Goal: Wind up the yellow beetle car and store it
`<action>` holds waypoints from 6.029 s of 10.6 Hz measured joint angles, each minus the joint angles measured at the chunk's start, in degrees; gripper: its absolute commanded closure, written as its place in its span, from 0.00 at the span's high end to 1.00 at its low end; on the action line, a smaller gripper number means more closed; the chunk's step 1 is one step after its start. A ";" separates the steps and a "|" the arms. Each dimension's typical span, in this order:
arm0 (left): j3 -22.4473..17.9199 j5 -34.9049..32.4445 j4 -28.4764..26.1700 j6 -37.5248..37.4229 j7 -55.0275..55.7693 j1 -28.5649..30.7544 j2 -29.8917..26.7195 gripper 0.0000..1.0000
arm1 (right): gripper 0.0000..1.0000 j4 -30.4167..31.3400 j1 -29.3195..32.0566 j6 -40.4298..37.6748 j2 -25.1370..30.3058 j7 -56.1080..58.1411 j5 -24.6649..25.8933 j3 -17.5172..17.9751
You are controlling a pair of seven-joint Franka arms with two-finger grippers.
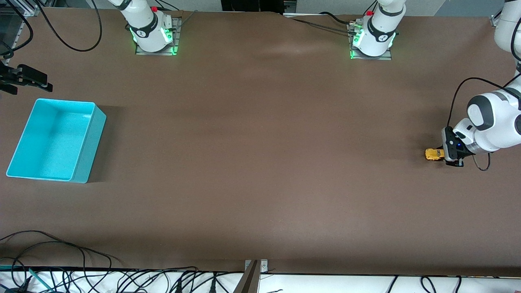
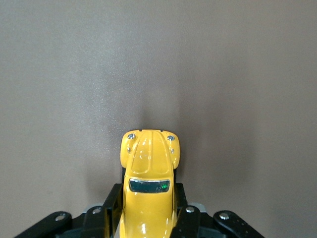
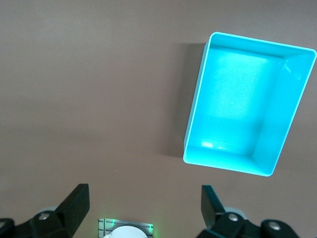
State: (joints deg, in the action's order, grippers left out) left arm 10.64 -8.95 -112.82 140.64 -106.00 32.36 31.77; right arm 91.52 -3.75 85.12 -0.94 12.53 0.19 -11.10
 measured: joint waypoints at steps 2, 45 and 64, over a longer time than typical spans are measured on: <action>0.00 0.00 0.02 -0.01 0.00 0.01 0.01 1.00 | 1.00 0.00 0.00 0.00 0.00 0.02 0.00 0.00; -3.98 9.96 14.60 -52.94 88.64 -33.89 -34.60 1.00 | 1.00 14.78 5.23 24.50 -11.07 31.80 -0.36 10.85; -8.82 11.45 15.35 -51.66 100.53 -33.01 -35.41 1.00 | 0.85 18.56 13.97 58.25 -31.87 69.05 5.11 16.89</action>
State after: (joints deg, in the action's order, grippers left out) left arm 1.82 2.50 -97.47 88.98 -5.47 -0.65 -3.64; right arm 110.08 10.22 143.37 -32.80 81.58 5.29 5.80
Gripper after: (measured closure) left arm 0.000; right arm 0.000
